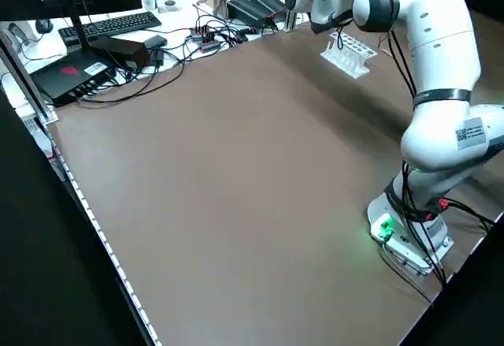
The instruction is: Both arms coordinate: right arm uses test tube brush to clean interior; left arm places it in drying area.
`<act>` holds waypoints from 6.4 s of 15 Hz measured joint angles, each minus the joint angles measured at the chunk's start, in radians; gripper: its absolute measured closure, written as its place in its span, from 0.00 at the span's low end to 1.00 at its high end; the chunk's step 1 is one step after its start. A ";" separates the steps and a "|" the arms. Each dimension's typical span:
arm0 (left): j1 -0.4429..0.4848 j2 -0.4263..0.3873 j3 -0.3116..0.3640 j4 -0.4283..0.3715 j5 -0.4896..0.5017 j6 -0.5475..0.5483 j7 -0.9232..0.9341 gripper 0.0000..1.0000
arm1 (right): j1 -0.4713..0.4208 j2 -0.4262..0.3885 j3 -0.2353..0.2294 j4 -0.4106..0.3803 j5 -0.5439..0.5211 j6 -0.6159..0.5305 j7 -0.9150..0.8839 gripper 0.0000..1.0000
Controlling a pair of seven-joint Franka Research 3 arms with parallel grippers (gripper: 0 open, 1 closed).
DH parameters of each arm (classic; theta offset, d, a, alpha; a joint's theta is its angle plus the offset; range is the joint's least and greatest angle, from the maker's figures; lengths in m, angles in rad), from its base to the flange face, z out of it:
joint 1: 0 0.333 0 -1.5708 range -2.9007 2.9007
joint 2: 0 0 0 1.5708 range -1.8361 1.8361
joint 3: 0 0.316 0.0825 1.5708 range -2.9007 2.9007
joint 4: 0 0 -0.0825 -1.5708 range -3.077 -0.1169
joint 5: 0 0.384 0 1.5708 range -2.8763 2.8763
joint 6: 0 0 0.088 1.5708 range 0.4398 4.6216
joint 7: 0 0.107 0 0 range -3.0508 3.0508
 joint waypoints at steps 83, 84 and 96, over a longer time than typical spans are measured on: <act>0.049 0.311 -0.008 0.040 -0.364 -0.124 -0.176 0.77 | -0.036 0.040 -0.015 -0.030 -0.008 -0.004 0.006 0.00; 0.048 0.312 -0.008 0.040 -0.365 -0.124 -0.174 0.77 | -0.036 0.040 -0.015 -0.030 -0.008 -0.004 0.006 0.00; 0.046 0.315 -0.009 0.043 -0.370 -0.124 -0.182 0.37 | -0.036 0.040 -0.014 -0.030 -0.008 -0.004 0.006 0.00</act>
